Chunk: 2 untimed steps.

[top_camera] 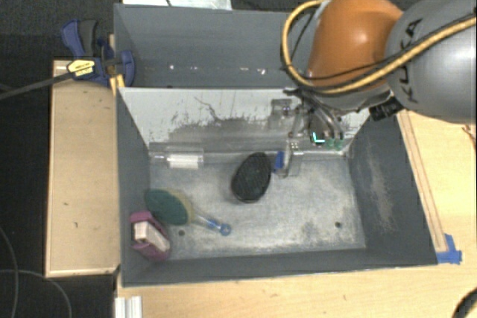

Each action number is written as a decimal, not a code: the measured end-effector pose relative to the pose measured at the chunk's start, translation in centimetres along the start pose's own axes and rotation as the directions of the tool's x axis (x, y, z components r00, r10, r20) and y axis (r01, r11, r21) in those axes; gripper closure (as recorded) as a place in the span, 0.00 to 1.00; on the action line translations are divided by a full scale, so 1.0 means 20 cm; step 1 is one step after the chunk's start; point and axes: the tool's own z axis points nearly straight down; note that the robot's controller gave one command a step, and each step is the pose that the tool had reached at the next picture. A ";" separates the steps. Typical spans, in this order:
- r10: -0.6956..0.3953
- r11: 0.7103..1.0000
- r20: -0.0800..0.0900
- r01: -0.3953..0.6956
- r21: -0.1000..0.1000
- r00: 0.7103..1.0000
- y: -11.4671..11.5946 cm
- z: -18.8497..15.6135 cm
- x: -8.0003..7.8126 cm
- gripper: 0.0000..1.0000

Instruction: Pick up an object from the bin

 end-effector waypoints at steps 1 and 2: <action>-0.010 1.000 -0.006 0.010 0.000 1.000 0.12 0.65 -0.01 0.00; -0.005 1.000 0.016 0.005 -0.001 1.000 0.12 0.62 -0.04 1.00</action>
Offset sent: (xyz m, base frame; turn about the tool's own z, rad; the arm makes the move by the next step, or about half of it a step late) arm 0.0029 0.0232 -0.1278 -0.0003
